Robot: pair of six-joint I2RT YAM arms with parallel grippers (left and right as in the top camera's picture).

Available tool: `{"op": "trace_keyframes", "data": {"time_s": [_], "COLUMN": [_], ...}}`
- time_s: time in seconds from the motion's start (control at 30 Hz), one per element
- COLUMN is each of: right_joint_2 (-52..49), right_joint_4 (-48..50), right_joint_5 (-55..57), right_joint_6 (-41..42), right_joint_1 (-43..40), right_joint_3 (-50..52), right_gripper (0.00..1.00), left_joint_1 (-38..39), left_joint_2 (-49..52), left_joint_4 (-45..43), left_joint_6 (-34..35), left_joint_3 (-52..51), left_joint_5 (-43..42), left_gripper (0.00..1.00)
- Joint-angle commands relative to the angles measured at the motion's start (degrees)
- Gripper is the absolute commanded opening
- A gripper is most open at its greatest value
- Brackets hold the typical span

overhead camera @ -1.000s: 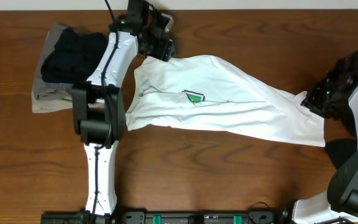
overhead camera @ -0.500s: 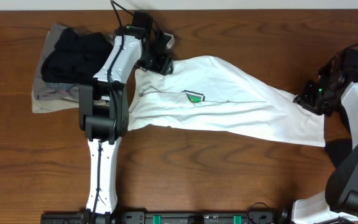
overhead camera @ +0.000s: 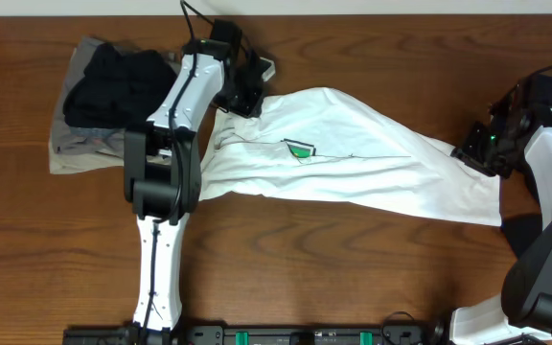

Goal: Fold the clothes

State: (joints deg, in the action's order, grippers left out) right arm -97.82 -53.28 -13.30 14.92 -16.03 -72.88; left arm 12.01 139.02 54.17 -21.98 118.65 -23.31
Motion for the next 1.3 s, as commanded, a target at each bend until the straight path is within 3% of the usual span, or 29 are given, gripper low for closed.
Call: {"op": "trace_keyframes", "data": {"time_s": [0.0, 0.07, 0.4, 0.47, 0.53, 0.57, 0.93, 1.07, 1.27], "right_joint_2": [0.0, 0.0, 0.0, 0.0, 0.0, 0.0, 0.0, 0.0, 0.0], "right_joint_4": [0.2, 0.2, 1.0, 1.1, 1.4, 1.5, 1.7, 1.8, 2.7], "right_joint_5": [0.0, 0.3, 1.5, 1.5, 1.7, 2.0, 4.5, 4.5, 4.5], "right_joint_6": [0.7, 0.7, 0.7, 0.7, 0.7, 0.7, -0.4, -0.4, -0.4], "right_joint_1": [0.3, 0.3, 0.3, 0.3, 0.3, 0.3, 0.3, 0.3, 0.3], "right_joint_3": [0.3, 0.3, 0.3, 0.3, 0.3, 0.3, 0.3, 0.3, 0.3], "right_gripper": [0.31, 0.31, 0.31, 0.32, 0.32, 0.32, 0.34, 0.34, 0.35], "left_joint_1": [-0.2, -0.2, 2.1, 2.7, 3.2, 3.2, 2.3, 2.6, 3.1], "left_joint_2": [-4.3, -4.3, -4.4, -4.4, -4.4, -4.5, -6.6, -7.6, -7.7], "left_joint_4": [1.0, 2.9, 17.9, 21.2, 24.7, 26.1, 28.2, 32.0, 36.5], "left_joint_6": [-0.9, -0.2, 1.6, 2.1, 2.8, 2.8, 6.1, 9.6, 12.3], "left_joint_3": [0.5, 0.5, 0.5, 0.5, 0.5, 0.5, 1.0, 1.0, 0.9], "left_joint_5": [3.8, 3.9, 3.9, 3.9, 3.9, 3.9, 3.8, 2.1, 1.4], "left_gripper": [0.09, 0.06, 0.07, 0.14, 0.36, 0.38, 0.38, 0.27, 0.27]}}
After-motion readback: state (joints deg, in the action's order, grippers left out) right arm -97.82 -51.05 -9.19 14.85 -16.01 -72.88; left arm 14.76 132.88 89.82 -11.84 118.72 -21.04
